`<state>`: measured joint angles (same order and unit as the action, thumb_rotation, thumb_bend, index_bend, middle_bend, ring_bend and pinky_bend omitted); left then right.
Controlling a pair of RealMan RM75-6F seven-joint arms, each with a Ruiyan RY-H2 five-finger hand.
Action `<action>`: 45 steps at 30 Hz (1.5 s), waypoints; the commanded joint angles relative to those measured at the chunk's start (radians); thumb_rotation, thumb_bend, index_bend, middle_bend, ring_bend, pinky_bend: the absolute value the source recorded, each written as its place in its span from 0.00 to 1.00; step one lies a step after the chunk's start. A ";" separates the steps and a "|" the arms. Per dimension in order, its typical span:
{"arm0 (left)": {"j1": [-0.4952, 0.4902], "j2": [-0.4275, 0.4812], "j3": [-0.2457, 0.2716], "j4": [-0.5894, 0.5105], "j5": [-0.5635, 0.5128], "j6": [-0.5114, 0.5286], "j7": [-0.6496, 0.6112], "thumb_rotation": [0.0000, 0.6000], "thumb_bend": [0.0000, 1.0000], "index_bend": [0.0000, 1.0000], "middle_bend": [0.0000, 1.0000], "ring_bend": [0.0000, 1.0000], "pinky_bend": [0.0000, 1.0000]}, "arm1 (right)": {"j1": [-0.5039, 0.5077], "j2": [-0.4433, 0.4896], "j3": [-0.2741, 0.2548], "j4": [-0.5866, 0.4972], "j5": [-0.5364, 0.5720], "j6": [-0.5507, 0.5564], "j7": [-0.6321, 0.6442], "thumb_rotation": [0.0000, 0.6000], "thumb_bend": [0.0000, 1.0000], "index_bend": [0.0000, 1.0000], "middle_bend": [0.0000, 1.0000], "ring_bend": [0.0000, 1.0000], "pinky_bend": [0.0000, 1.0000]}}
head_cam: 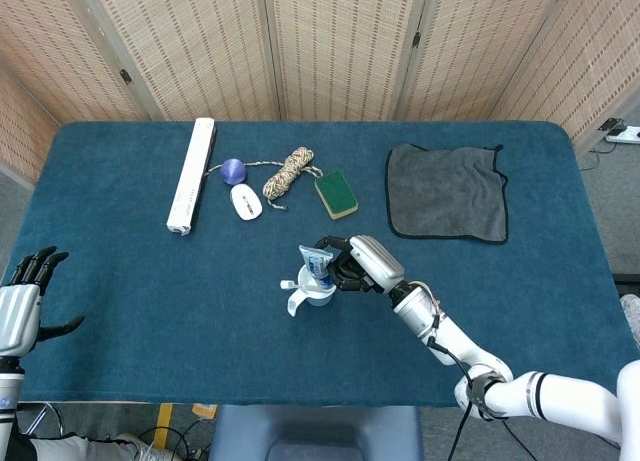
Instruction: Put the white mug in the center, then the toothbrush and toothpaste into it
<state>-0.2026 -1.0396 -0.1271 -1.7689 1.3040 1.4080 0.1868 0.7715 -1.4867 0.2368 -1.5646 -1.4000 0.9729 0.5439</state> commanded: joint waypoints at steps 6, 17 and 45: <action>0.007 0.000 0.002 0.009 0.001 0.004 -0.013 1.00 0.12 0.18 0.14 0.15 0.55 | 0.005 -0.041 -0.016 0.058 -0.011 -0.002 0.010 1.00 0.48 0.79 0.98 1.00 0.99; 0.006 0.000 0.000 0.011 0.006 0.003 -0.019 1.00 0.12 0.18 0.14 0.15 0.55 | -0.001 -0.042 -0.031 0.078 -0.037 0.011 0.022 1.00 0.40 0.46 0.94 1.00 0.99; -0.007 -0.009 -0.008 0.013 0.018 0.006 0.013 1.00 0.11 0.17 0.13 0.15 0.55 | -0.225 0.280 -0.079 -0.173 -0.058 0.297 -0.415 1.00 0.46 0.25 0.53 0.57 0.71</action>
<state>-0.2103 -1.0471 -0.1363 -1.7584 1.3197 1.4116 0.1970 0.6076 -1.2733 0.1748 -1.6879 -1.4735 1.2081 0.2221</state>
